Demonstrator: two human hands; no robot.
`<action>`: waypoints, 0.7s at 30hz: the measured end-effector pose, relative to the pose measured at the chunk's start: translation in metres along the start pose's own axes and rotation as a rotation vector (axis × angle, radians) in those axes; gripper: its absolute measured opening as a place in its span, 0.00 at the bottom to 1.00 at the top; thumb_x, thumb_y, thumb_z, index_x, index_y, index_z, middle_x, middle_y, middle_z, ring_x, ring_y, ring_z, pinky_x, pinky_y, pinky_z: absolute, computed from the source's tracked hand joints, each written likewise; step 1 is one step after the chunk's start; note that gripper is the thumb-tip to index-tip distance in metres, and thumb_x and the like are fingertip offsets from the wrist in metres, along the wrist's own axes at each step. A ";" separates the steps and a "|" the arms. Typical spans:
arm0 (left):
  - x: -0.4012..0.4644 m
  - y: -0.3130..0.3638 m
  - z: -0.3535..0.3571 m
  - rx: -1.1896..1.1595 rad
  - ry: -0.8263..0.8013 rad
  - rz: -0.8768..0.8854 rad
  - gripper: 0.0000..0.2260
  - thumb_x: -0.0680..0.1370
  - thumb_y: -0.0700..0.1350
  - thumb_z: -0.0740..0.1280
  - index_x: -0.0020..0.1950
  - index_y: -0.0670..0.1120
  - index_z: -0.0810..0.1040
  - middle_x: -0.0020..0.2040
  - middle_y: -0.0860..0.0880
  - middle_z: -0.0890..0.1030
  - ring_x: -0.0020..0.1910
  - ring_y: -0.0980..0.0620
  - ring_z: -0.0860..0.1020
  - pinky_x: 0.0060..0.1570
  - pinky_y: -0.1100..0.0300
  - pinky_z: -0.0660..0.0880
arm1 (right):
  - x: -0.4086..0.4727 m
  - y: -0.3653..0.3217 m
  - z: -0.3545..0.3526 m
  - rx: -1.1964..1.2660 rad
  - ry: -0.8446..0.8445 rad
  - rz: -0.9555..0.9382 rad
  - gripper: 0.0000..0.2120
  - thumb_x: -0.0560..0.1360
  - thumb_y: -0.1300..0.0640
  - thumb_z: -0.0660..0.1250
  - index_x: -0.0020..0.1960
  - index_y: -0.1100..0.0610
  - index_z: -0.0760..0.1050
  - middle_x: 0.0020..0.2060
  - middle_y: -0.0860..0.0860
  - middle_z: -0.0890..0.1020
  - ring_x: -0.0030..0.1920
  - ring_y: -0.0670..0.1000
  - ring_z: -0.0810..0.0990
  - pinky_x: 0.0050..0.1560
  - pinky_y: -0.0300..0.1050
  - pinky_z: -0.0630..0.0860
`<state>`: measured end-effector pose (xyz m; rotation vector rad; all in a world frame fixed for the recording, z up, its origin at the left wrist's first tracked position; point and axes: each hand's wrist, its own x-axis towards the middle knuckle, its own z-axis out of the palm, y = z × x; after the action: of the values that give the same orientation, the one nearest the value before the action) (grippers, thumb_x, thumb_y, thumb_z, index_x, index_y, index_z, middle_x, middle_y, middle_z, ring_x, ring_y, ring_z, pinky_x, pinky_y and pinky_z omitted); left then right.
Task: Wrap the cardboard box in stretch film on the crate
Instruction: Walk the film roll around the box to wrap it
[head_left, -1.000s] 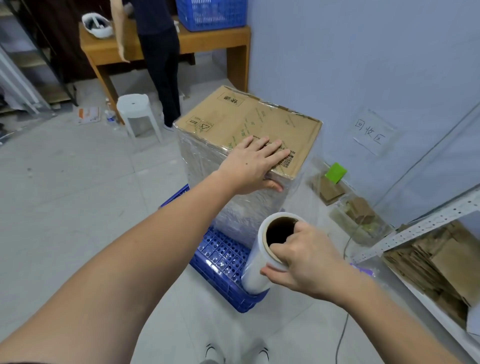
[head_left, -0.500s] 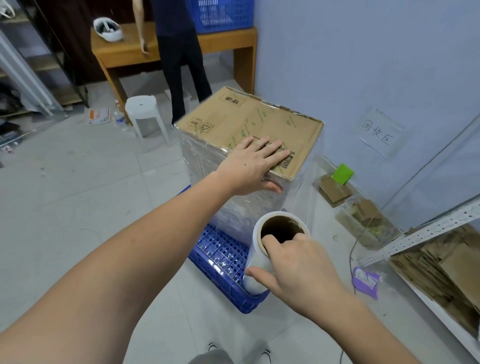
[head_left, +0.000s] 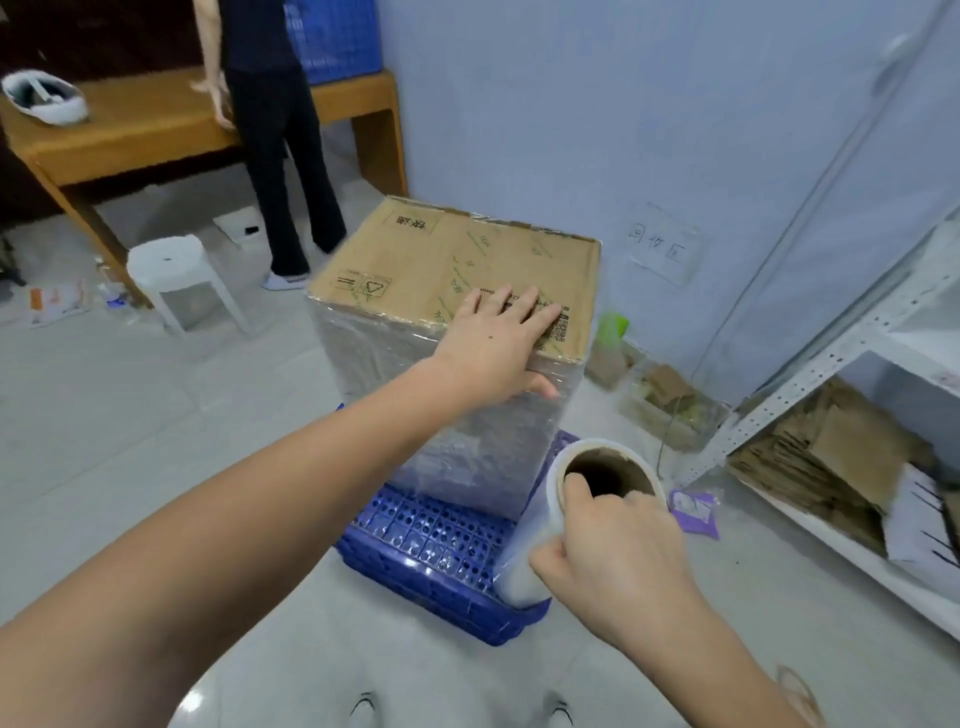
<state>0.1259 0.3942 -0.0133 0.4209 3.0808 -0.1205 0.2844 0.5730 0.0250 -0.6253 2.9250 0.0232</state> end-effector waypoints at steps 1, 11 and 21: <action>0.001 -0.007 -0.003 0.011 -0.017 0.048 0.47 0.74 0.75 0.61 0.85 0.57 0.44 0.85 0.48 0.49 0.83 0.42 0.51 0.80 0.37 0.48 | 0.002 -0.008 0.006 -0.032 0.035 0.073 0.09 0.73 0.47 0.56 0.45 0.53 0.62 0.27 0.48 0.68 0.31 0.51 0.67 0.30 0.45 0.51; -0.007 -0.141 -0.012 0.099 -0.032 0.467 0.51 0.68 0.82 0.59 0.82 0.65 0.38 0.85 0.52 0.46 0.84 0.47 0.46 0.79 0.38 0.38 | 0.005 -0.019 0.033 0.048 0.170 0.459 0.15 0.73 0.46 0.63 0.34 0.53 0.64 0.27 0.49 0.71 0.32 0.55 0.71 0.34 0.47 0.64; -0.014 -0.160 0.007 -0.098 -0.006 0.428 0.41 0.75 0.79 0.52 0.83 0.66 0.42 0.85 0.56 0.46 0.84 0.46 0.46 0.79 0.36 0.43 | 0.026 -0.038 0.033 -0.126 0.258 0.583 0.33 0.68 0.21 0.54 0.34 0.53 0.65 0.24 0.48 0.72 0.26 0.51 0.71 0.26 0.42 0.62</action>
<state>0.0968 0.2362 -0.0076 1.0514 2.8917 0.0400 0.2813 0.5295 -0.0112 0.2494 3.2610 0.2054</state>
